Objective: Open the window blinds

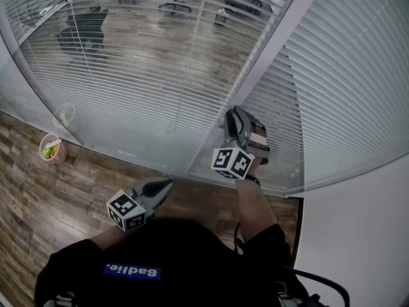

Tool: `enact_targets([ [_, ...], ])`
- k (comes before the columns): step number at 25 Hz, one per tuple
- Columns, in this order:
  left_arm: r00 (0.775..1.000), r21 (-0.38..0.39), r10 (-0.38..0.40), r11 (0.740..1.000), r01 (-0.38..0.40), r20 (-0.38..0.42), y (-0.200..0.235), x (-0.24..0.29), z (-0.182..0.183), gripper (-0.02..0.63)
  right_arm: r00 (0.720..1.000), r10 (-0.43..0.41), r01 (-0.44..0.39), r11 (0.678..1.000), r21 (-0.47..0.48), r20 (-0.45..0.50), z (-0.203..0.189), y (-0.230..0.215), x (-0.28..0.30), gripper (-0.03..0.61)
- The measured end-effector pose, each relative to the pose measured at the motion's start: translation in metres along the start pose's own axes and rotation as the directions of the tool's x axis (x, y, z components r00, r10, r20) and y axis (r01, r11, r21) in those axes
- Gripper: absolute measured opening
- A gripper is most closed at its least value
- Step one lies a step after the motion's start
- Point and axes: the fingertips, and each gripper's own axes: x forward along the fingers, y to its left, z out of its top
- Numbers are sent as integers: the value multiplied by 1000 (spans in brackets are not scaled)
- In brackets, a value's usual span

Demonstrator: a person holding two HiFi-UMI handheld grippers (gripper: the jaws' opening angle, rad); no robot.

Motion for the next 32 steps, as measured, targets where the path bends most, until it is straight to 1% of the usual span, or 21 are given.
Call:
enact_targets([
  [3, 1000, 1, -3, 1000, 3, 1, 0, 1, 0, 0, 1000, -2, 2, 998, -69, -6, 0, 1, 0, 123],
  [7, 1000, 0, -6, 1000, 6, -1, -1, 1, 0, 0, 1000, -7, 6, 994, -108, -10, 0, 1, 0, 123],
  [10, 1000, 1, -6, 1000, 6, -1, -1, 1, 0, 0, 1000, -5, 2, 987, -159, -21, 0, 2, 0, 123],
  [12, 1000, 0, -4, 1000, 4, 0, -1, 1, 0, 0, 1000, -1, -2, 988, -155, -19, 0, 2, 0, 124],
  [14, 1000, -2, -3, 1000, 3, 0, 0, 1, 0, 0, 1000, -2, 2, 997, -76, 0, 0, 1, 0, 128],
  [16, 1000, -3, -3, 1000, 3, 2, 0, 0, 1, 0, 1000, -4, 3, 999, 51, 28, 2, -1, -2, 132],
  [19, 1000, -5, 2, 1000, -2, 5, 1, -1, 2, 0, 999, -11, 2, 976, 220, 42, 1, -7, -2, 154],
  [21, 1000, -8, 6, 1000, -6, 4, 1, -1, 1, 0, 999, 0, -11, 952, 304, 36, -3, -9, 0, 170],
  [23, 1000, -12, 10, 1000, -10, 1, 2, -2, 0, 0, 999, 15, -32, 922, 385, 46, -3, -8, 0, 170],
  [27, 1000, -8, 14, 1000, -14, 1, 3, -2, 0, 0, 997, 5, -44, 835, 549, 74, 1, -12, 0, 150],
  [28, 1000, -7, 14, 1000, -14, 2, 3, -2, 0, 0, 997, 0, -41, 821, 570, 71, 1, -13, 0, 134],
  [29, 1000, -5, 14, 1000, -14, 4, 3, -2, 1, 0, 998, -2, -36, 819, 572, 66, 0, -14, 1, 135],
  [30, 1000, -4, 14, 1000, -14, 4, 3, -2, 1, 0, 998, -3, -31, 830, 557, 59, 0, -14, 1, 133],
  [31, 1000, -4, 14, 1000, -14, 5, 3, -3, 1, 0, 999, -3, -25, 851, 524, 52, 0, -13, 1, 129],
  [32, 1000, -5, 15, 1000, -15, 5, 3, -3, 1, 0, 999, -2, -19, 879, 476, 43, 0, -12, 1, 127],
])
